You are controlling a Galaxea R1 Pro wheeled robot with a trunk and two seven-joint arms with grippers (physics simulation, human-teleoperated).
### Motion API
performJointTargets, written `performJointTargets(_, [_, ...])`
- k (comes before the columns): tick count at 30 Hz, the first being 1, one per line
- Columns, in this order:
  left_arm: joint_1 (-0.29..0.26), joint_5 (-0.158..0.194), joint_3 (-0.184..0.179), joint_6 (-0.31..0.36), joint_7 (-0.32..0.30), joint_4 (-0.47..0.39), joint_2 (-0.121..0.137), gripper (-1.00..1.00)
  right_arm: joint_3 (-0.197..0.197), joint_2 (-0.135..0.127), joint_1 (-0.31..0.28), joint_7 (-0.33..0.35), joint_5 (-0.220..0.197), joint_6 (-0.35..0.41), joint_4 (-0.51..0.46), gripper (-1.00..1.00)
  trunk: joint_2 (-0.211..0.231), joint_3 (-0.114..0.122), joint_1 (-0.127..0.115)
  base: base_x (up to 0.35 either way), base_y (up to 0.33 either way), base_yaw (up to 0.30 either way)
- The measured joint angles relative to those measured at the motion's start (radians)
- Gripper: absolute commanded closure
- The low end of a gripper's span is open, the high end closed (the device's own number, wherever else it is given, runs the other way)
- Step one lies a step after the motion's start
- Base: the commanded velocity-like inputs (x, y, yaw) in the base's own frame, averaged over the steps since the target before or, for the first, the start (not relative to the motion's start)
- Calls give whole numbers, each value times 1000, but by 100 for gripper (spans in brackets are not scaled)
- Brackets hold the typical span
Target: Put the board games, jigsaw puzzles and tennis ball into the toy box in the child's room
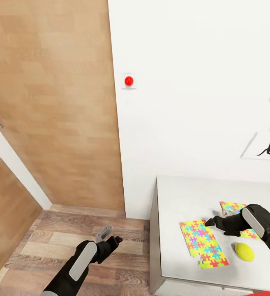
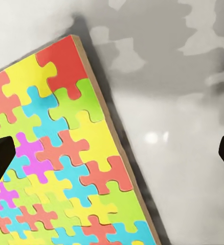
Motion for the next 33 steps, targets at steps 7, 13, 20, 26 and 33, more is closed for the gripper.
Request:
performJointTargets(7, [0, -1, 0, 0, 0, 0, 0, -100, -1, 0, 0, 0, 0, 0, 0, -100, 0, -11, 0, 0, 0, 0])
performJointTargets(13, [0, -1, 0, 0, 0, 0, 0, -100, -1, -1, 0, 8, 0, 0, 0, -100, 0, -21, 0, 0, 0, 0])
performJointTargets(20, [0, -1, 0, 0, 0, 0, 0, -100, -1, -3, 0, 44, 2, 0, 0, -100, 0, -32, 0, 0, 0, 0])
performJointTargets(26, [0, -1, 0, -1, 0, 0, 0, -100, -1, -6, 0, 61, 3, 0, 0, -100, 0, -38, 0, 0, 0, 0])
performJointTargets(33, [0, -1, 0, -1, 0, 0, 0, -100, -1, -6, 1, 70, 5, 0, 0, -100, 0, -41, 0, 0, 0, 0])
